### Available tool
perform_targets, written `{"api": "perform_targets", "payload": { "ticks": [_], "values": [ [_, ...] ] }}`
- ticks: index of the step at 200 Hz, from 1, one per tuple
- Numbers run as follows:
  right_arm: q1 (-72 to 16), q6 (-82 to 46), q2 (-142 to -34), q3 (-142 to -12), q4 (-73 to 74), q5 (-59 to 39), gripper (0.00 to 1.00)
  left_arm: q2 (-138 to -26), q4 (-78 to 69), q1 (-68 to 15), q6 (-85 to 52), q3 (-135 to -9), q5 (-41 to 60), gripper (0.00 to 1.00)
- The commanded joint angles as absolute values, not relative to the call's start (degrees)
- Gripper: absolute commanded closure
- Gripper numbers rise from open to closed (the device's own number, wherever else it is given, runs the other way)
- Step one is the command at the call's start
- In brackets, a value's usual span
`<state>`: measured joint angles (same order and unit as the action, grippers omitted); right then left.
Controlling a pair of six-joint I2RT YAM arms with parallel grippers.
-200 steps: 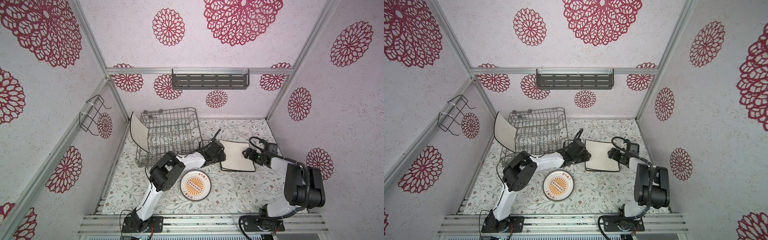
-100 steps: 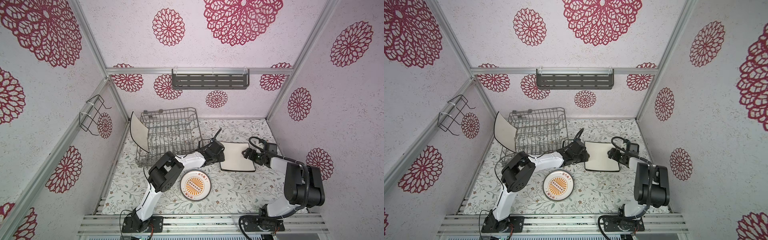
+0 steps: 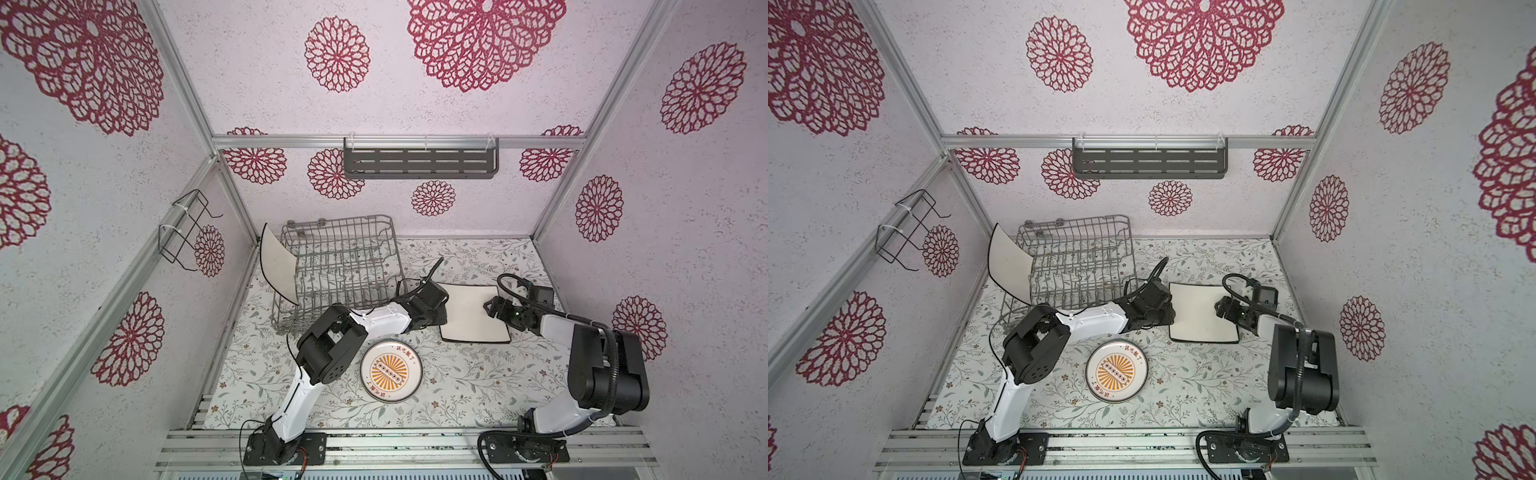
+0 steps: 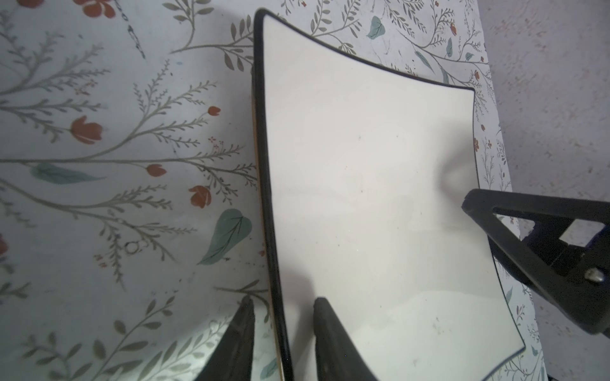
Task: Unload the plates from the dish rack
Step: 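Press the cream plate flat onto the stack with both grippers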
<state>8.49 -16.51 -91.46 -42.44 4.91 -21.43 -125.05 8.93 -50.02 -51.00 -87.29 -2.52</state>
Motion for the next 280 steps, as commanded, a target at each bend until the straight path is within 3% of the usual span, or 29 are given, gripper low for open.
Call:
{"api": "perform_targets", "payload": {
  "ticks": [1, 72, 192, 249, 280],
  "values": [
    [8.63, -15.29, -91.32, -44.5, 5.1, -21.87, 0.13, -122.92, 10.04, -50.45, -49.84, -88.77, -3.82, 0.71],
    [8.69, -14.64, -90.99, -44.91, 4.13, -20.44, 0.13, -123.13, 10.89, -51.27, -48.17, -90.31, -3.95, 0.79],
    [8.64, -14.34, -90.88, -44.92, 3.52, -19.26, 0.13, -124.15, 11.55, -51.99, -47.29, -92.13, -3.43, 0.81],
    [8.7, -14.15, -91.1, -44.83, 3.69, -19.08, 0.13, -123.99, 12.11, -52.0, -47.19, -92.24, -3.44, 0.8],
    [8.7, -13.98, -90.43, -44.65, 4.19, -19.38, 0.13, -122.85, 13.32, -51.96, -46.68, -92.2, -4.48, 0.7]
  ]
}}
